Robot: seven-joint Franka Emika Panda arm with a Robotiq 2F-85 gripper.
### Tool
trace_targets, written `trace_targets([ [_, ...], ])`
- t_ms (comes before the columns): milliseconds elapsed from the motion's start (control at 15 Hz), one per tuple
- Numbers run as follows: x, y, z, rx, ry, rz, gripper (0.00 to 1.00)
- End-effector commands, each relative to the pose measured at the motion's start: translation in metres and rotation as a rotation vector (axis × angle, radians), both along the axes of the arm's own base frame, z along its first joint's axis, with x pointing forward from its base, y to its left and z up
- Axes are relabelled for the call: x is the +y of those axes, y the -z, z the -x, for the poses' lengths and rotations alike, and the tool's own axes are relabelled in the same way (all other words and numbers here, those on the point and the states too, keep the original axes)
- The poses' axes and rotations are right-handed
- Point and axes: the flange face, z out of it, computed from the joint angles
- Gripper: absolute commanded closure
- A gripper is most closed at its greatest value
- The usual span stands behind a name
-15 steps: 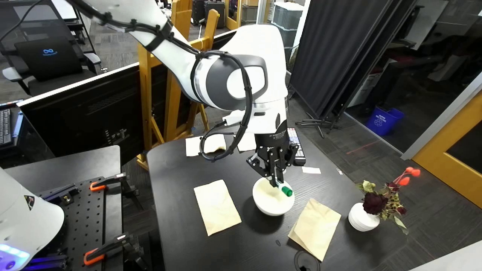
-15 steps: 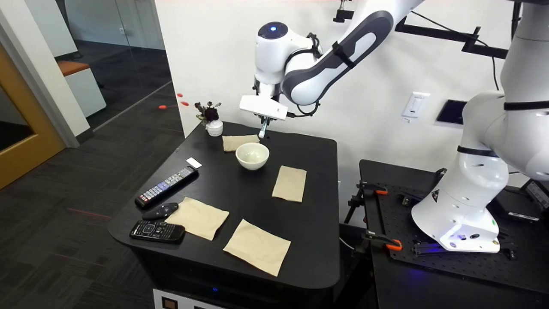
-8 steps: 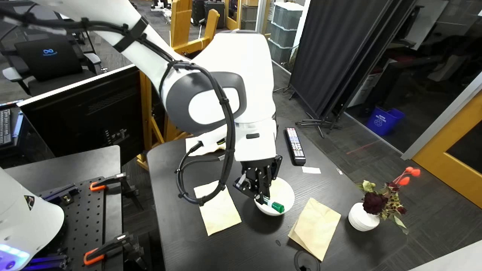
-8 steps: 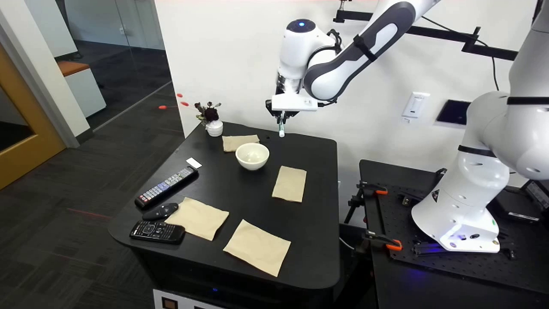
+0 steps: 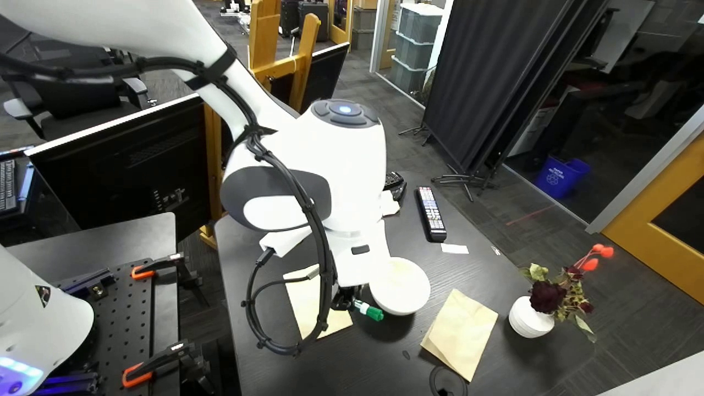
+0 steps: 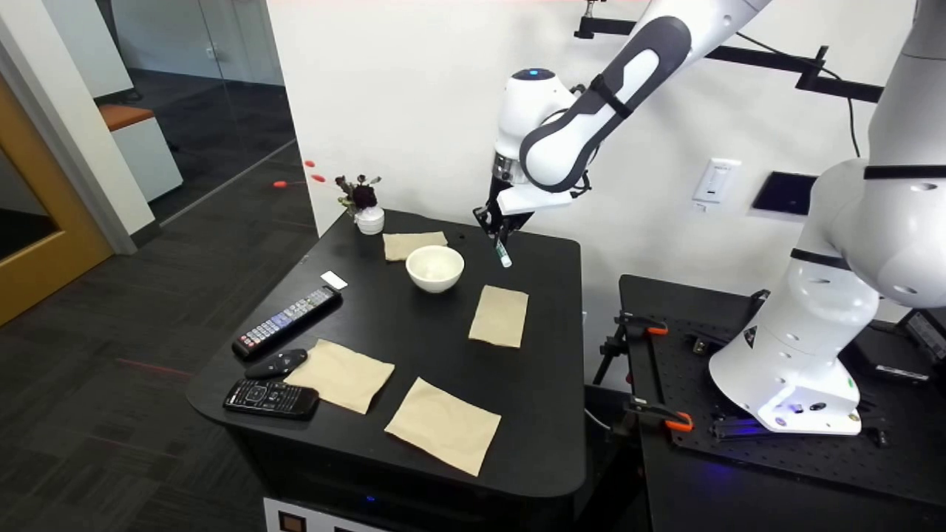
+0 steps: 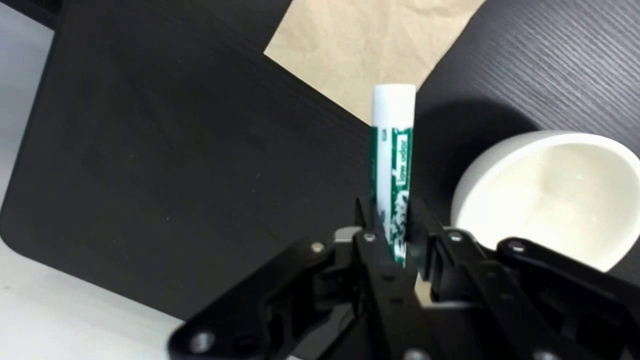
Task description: Take the green marker out of the white bowl
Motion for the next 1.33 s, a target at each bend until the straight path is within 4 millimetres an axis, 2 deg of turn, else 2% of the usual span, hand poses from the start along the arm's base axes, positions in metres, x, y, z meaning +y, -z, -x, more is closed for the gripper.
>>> trace_targets([
  [0, -0.013, 0.023, -0.002, 0.071, -0.018, -0.018, 0.95],
  [533, -0.024, 0.082, 0.006, 0.156, 0.004, -0.017, 0.95],
  [733, -0.027, 0.097, 0.002, 0.166, 0.020, -0.002, 0.95],
  [933, -0.030, 0.103, -0.002, 0.173, 0.021, 0.022, 0.95],
  [1000, -0.030, 0.104, -0.005, 0.174, 0.022, 0.034, 0.86],
  [1067, -0.030, 0.103, -0.007, 0.172, 0.023, 0.043, 0.56],
  [1133, -0.030, 0.099, -0.007, 0.163, 0.019, 0.053, 0.55],
  [1267, -0.030, 0.085, -0.009, 0.127, 0.017, 0.067, 0.41],
])
